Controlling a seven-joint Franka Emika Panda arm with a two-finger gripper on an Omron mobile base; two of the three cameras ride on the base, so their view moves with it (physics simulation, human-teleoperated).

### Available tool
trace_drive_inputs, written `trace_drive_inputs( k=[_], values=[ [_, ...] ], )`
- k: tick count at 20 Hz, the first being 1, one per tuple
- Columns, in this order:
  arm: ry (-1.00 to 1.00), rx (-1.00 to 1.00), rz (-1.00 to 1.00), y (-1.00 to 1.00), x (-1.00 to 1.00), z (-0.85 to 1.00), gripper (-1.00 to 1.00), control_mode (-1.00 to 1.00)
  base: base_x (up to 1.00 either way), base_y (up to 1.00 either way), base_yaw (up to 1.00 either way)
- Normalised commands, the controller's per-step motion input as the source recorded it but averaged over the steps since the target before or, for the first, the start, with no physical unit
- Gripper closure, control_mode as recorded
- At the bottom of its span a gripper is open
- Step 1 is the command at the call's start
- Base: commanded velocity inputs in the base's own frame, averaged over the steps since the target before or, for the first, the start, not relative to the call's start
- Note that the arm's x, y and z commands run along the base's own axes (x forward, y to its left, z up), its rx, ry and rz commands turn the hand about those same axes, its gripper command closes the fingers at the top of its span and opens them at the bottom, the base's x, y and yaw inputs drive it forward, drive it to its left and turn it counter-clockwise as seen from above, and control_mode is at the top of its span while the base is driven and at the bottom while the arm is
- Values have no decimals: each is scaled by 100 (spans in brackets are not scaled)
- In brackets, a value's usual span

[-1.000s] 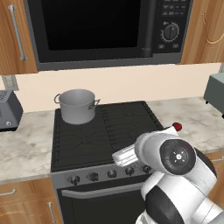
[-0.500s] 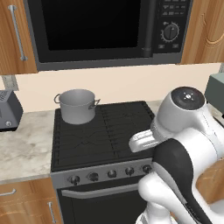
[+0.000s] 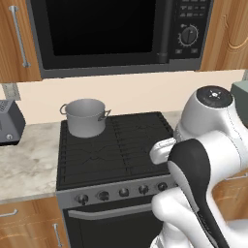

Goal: Turn on the burner for the pot on the stove. Wait thirty seconds for the pot to heat up. Then add the tomato to the pot.

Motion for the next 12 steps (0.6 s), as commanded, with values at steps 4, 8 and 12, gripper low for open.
trace_drive_inputs(
  k=[4,8,12],
  values=[
    [0,0,4,-59,17,0,-100,-100,0,0,0],
    [0,1,4,-67,21,0,-100,-100,0,0,0],
    [0,2,6,-77,17,0,-100,-100,0,0,0]
  ],
)
